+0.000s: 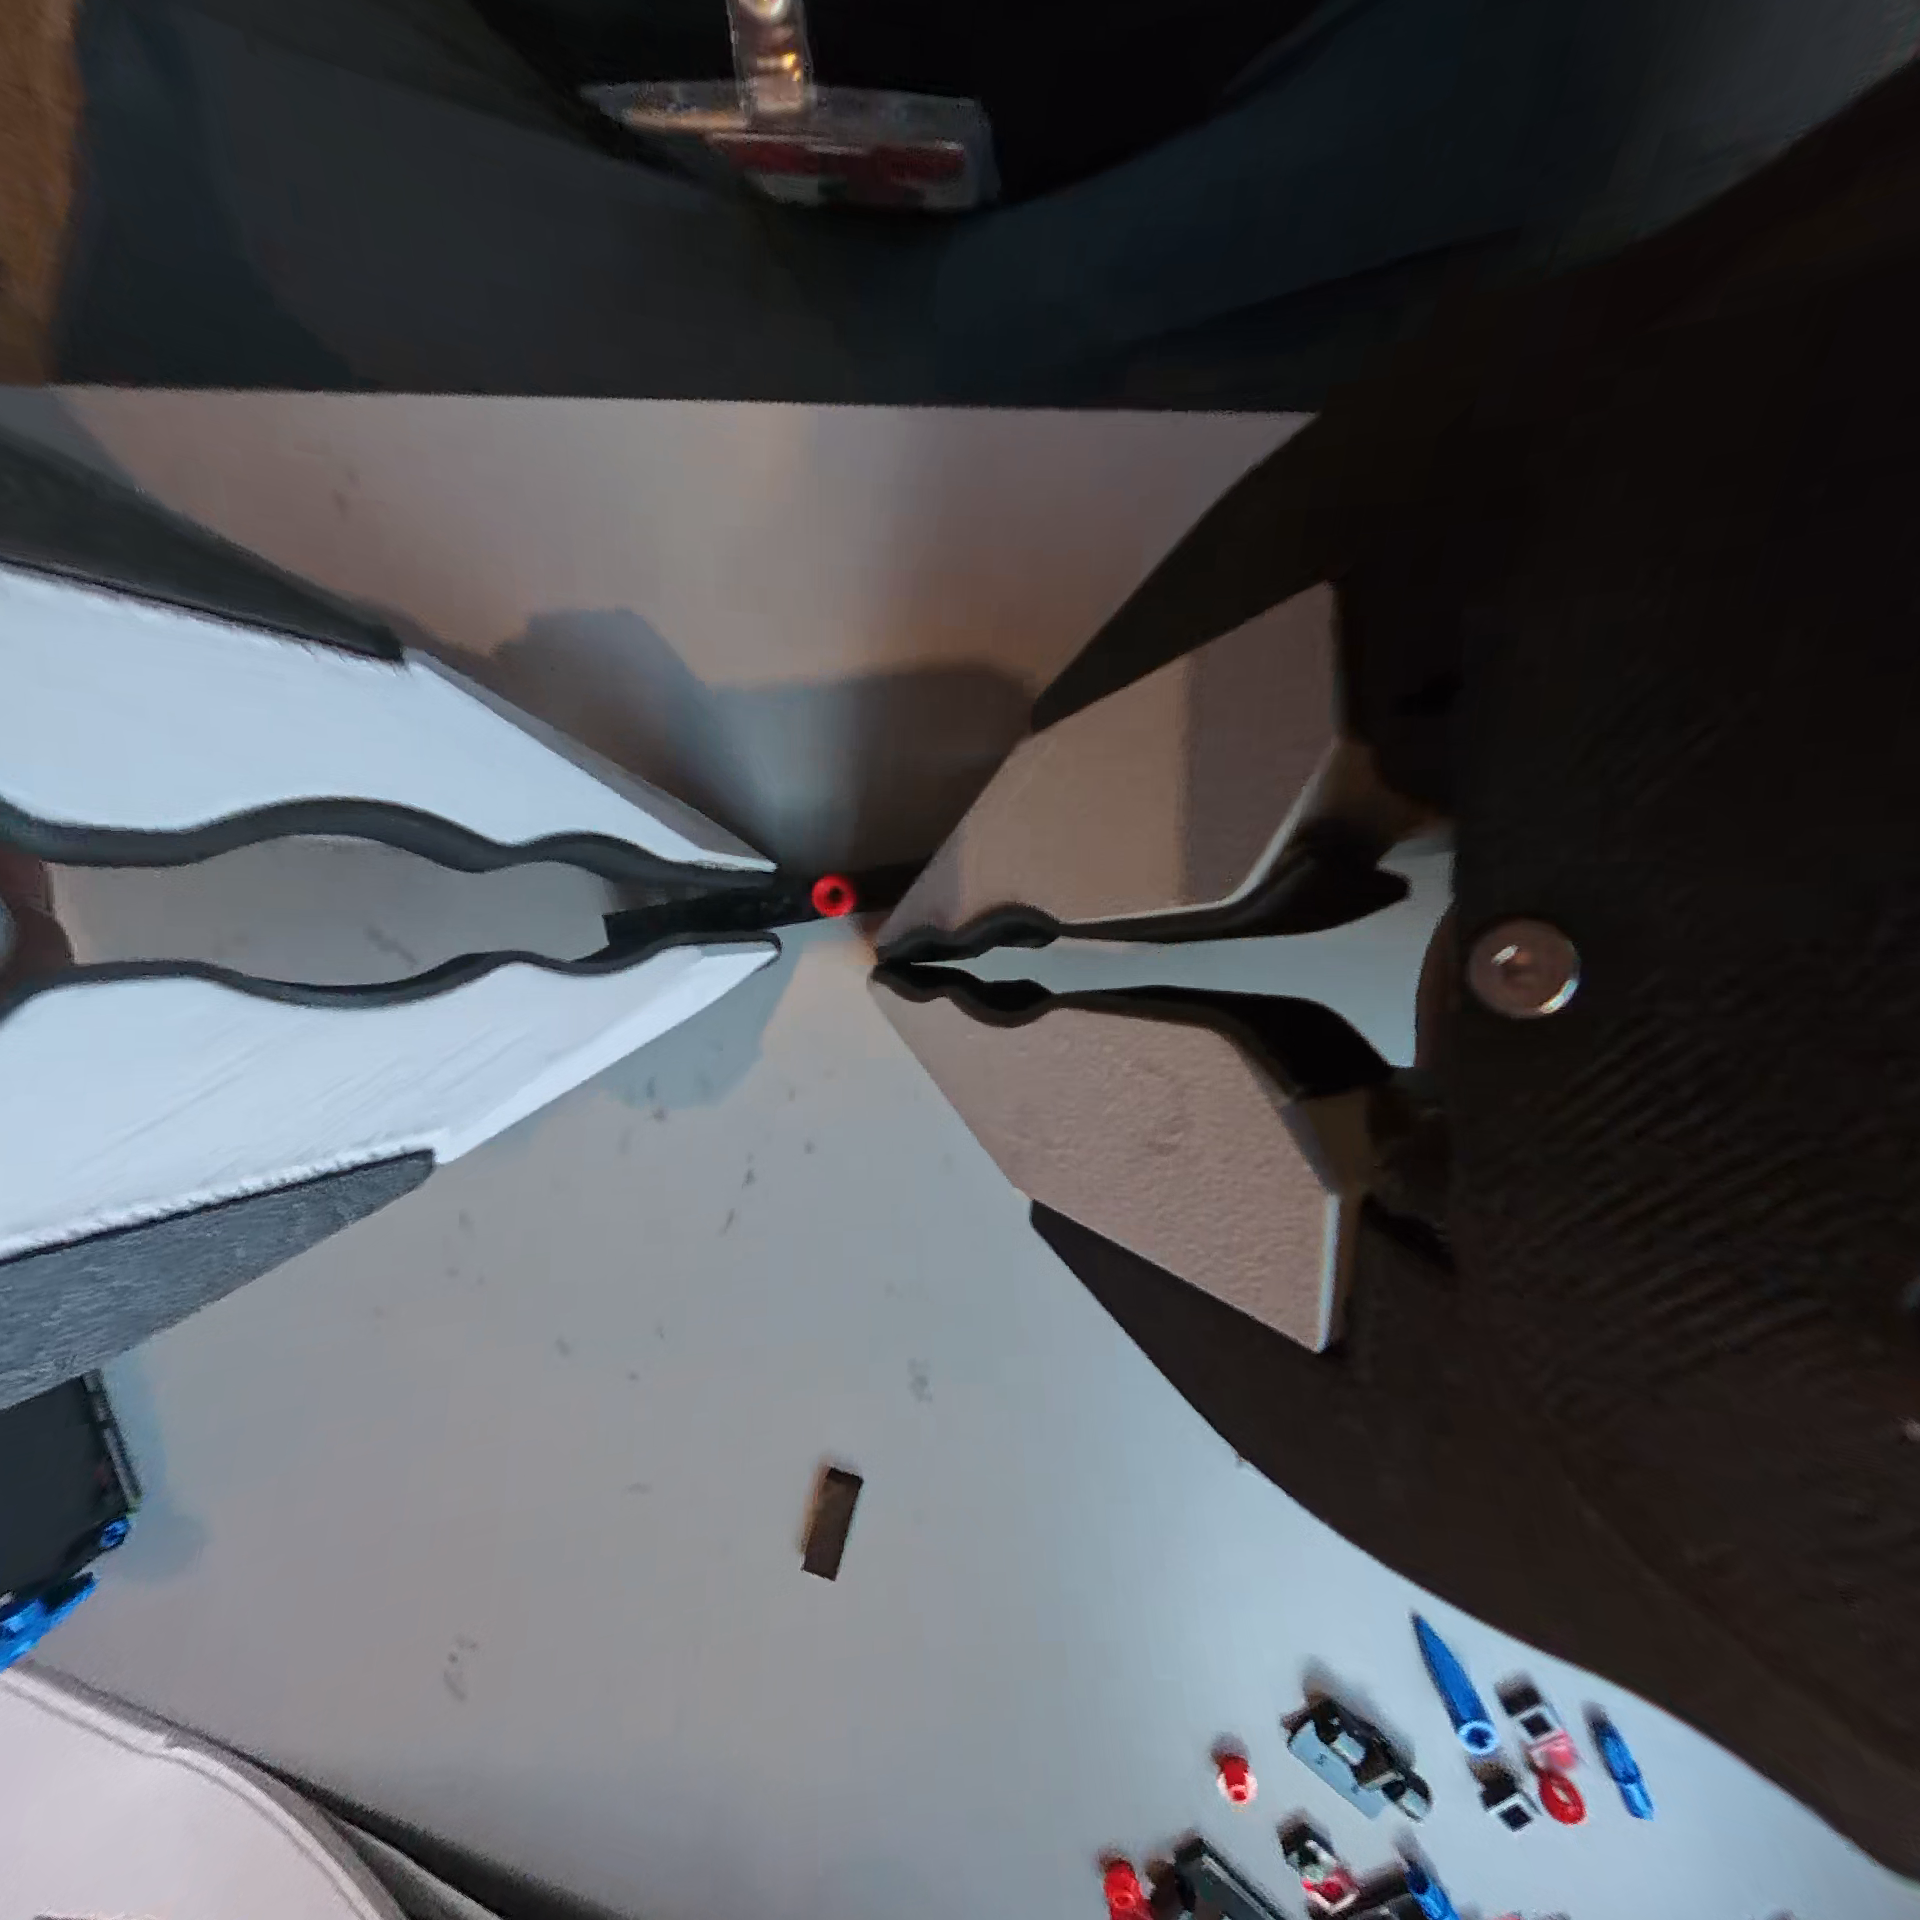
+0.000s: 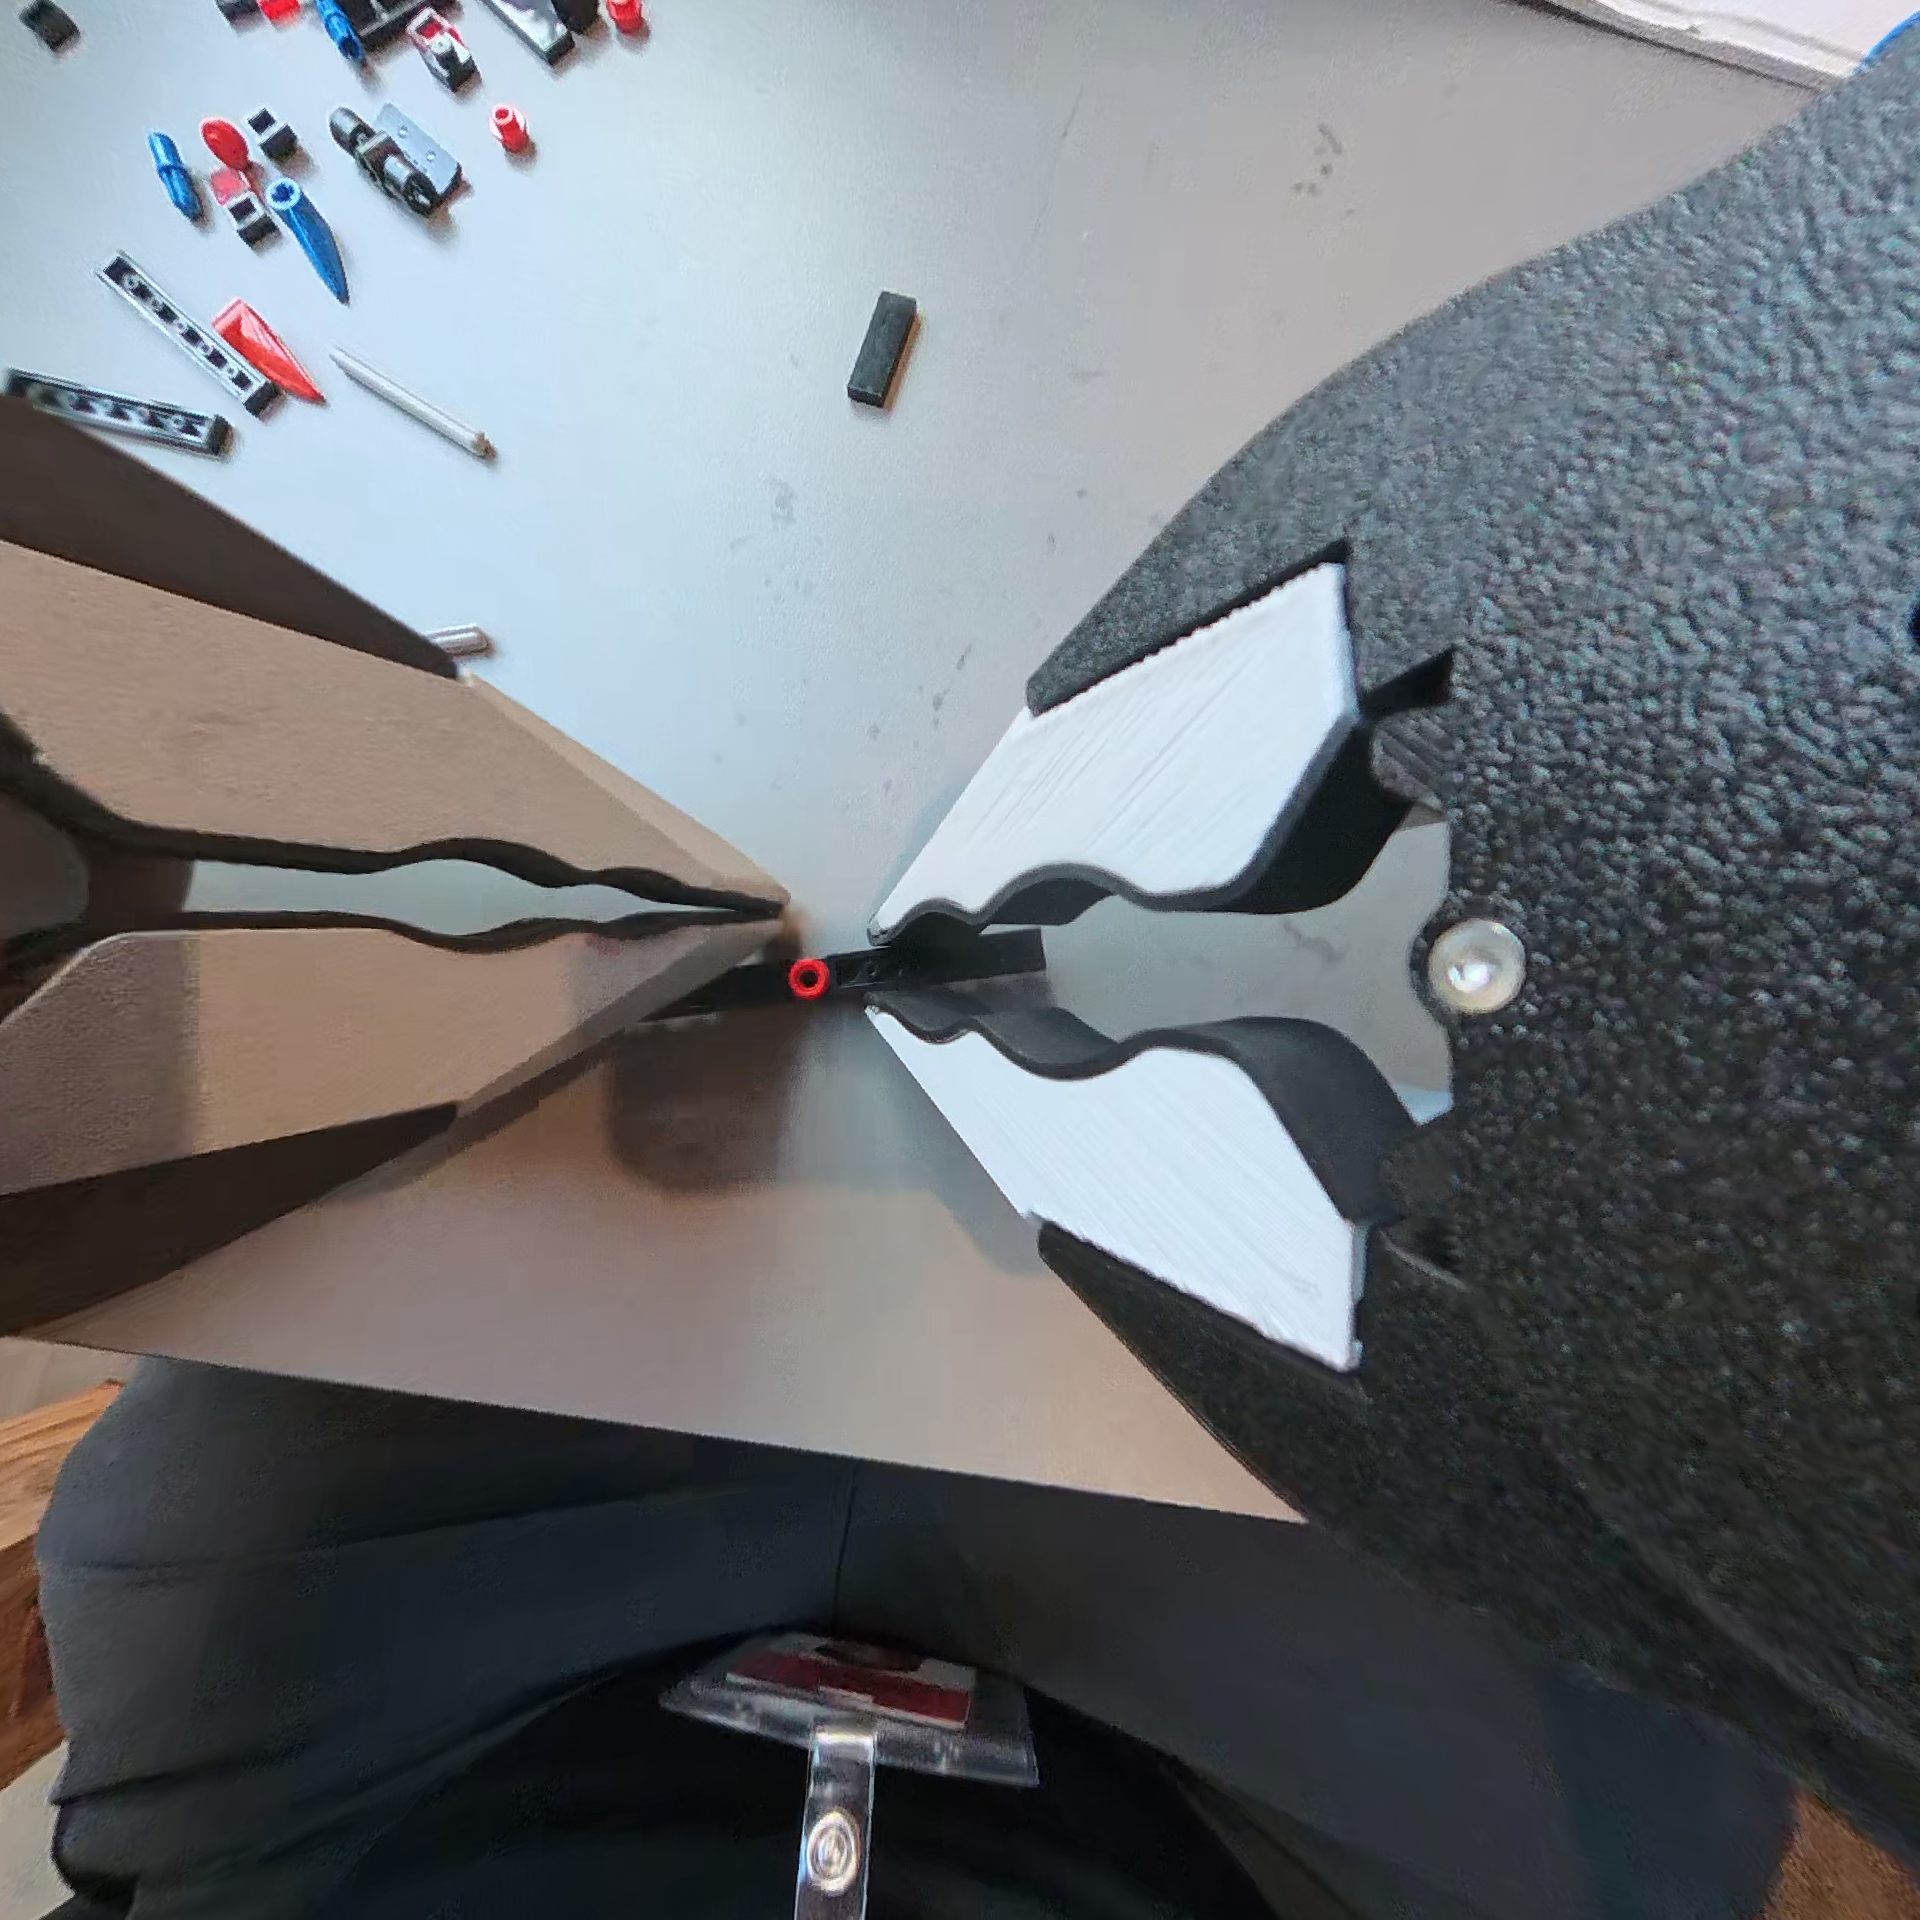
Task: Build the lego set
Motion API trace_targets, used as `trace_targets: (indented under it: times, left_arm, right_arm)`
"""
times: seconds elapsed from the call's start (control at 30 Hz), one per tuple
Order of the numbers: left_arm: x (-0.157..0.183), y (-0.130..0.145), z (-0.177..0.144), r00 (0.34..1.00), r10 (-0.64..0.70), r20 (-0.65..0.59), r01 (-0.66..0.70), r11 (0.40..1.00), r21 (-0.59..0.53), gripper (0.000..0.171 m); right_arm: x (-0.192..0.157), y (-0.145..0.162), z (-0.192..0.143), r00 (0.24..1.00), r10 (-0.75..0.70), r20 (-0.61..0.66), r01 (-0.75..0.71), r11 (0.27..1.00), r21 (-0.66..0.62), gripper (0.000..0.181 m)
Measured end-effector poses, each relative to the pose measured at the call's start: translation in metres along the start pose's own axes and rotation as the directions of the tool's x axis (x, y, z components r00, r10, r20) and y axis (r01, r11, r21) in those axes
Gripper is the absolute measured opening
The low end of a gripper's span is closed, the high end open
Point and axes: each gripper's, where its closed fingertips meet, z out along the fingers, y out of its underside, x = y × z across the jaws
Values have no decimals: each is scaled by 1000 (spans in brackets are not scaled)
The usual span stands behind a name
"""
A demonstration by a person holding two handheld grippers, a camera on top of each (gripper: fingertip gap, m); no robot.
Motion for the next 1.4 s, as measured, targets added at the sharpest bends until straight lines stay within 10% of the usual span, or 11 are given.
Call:
trace_targets:
  times: [0.43,0.53,0.8,1.07,1.4]
  left_arm:
    - [25,3,-7,987,-147,-62,148,989,18,38]
    - [24,3,-7,989,-139,-46,140,990,11,9]
    - [2,4,-6,980,103,173,-106,994,10,7]
    - [-42,8,-9,557,624,548,-597,760,-258,8]
    - [-56,-8,-23,361,655,664,-690,667,-282,6]
  right_arm:
    - [-6,-5,0,945,-206,-254,225,973,50,7]
    - [-5,-7,-1,872,-317,-373,347,938,12,7]
    - [8,-9,-9,884,-189,-427,279,947,158,11]
    - [54,-7,-33,955,145,-259,-35,922,385,35]
    - [60,-16,-2,955,-20,-296,95,965,243,8]
